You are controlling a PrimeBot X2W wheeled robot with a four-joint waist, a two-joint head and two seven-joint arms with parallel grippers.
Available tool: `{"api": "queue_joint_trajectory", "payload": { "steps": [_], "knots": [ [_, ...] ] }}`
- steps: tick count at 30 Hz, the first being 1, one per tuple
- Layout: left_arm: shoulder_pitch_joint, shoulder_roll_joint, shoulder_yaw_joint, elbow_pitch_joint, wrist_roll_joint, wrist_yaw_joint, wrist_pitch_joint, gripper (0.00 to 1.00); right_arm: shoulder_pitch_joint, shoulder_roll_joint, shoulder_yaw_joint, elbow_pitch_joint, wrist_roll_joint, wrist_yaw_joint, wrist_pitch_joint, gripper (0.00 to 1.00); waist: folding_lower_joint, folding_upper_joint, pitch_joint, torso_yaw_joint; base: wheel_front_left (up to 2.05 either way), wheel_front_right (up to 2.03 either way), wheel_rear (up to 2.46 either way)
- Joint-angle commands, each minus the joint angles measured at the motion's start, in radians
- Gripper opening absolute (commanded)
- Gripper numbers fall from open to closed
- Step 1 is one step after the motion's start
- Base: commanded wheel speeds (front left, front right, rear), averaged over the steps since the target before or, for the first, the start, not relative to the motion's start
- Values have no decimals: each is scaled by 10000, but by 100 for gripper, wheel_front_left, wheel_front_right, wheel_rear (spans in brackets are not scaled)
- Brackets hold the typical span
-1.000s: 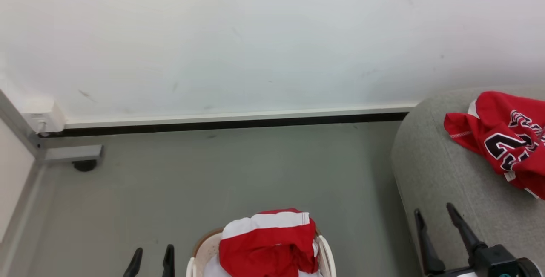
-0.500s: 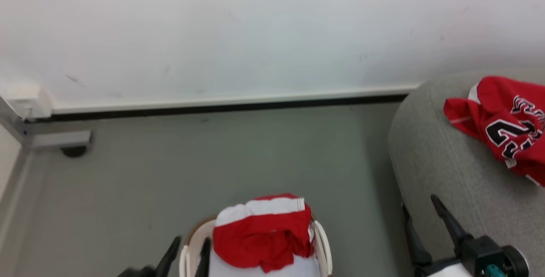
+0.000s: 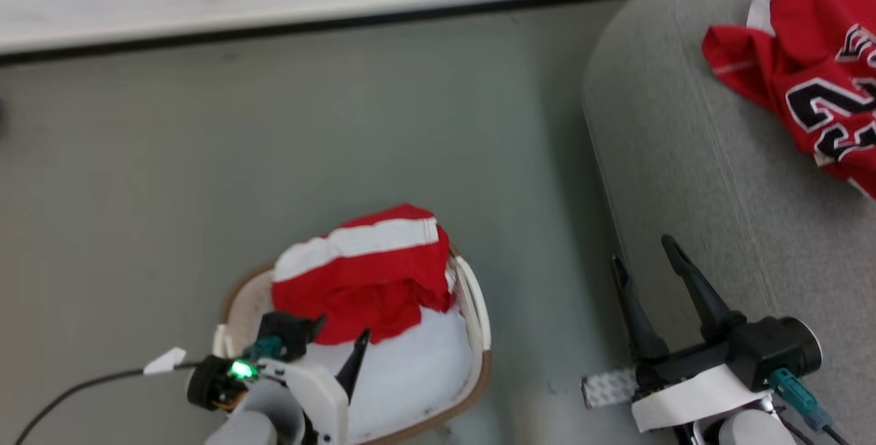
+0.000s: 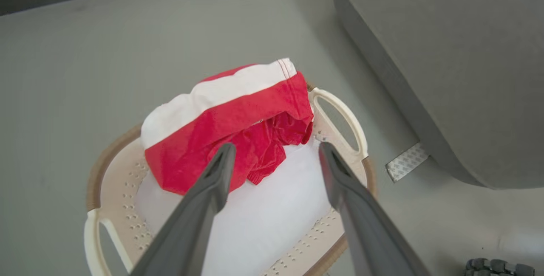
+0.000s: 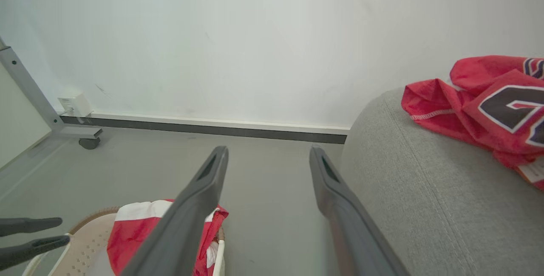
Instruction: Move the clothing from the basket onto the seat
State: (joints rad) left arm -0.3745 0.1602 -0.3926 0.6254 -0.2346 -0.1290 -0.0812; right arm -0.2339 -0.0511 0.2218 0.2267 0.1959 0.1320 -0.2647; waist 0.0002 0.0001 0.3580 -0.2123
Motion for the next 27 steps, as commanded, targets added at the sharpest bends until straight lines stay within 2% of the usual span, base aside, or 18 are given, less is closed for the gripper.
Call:
{"api": "queue_joint_trajectory", "payload": {
  "steps": [1, 9, 12, 19, 22, 27],
  "knots": [
    [-530, 116, -26, 464, 220, -14, 240, 100, -243, 3, 63, -165, 180, -25, 5, 100, -2, -1, 1262, -770, 0, 0, 0],
    [-2219, 395, -174, 2294, 547, 169, 715, 100, -738, 9, 167, -753, 425, -25, 5, 100, -2, -1, 2949, -1322, 0, 0, 0],
    [-2753, 522, -116, 2935, 636, 427, 677, 100, -864, 9, 210, -952, 557, -25, 5, 100, -2, -1, 3456, -1482, 0, 0, 0],
    [-3871, 941, 66, 3962, 834, 1473, 200, 100, -972, 10, 79, -1158, 765, -25, 5, 100, -2, -1, 4212, -1739, 0, 0, 0],
    [-4132, 1019, 131, 4141, 776, 1575, 35, 100, -997, 8, 78, -1189, 785, -24, 5, 100, -2, -1, 4350, -1785, 0, 0, 0],
    [-4729, 1148, 21, 4539, 842, 1449, -96, 100, -1117, 10, 107, -1263, 864, -25, 5, 100, -2, -1, 4705, -1907, 0, 0, 0]
  ]
}}
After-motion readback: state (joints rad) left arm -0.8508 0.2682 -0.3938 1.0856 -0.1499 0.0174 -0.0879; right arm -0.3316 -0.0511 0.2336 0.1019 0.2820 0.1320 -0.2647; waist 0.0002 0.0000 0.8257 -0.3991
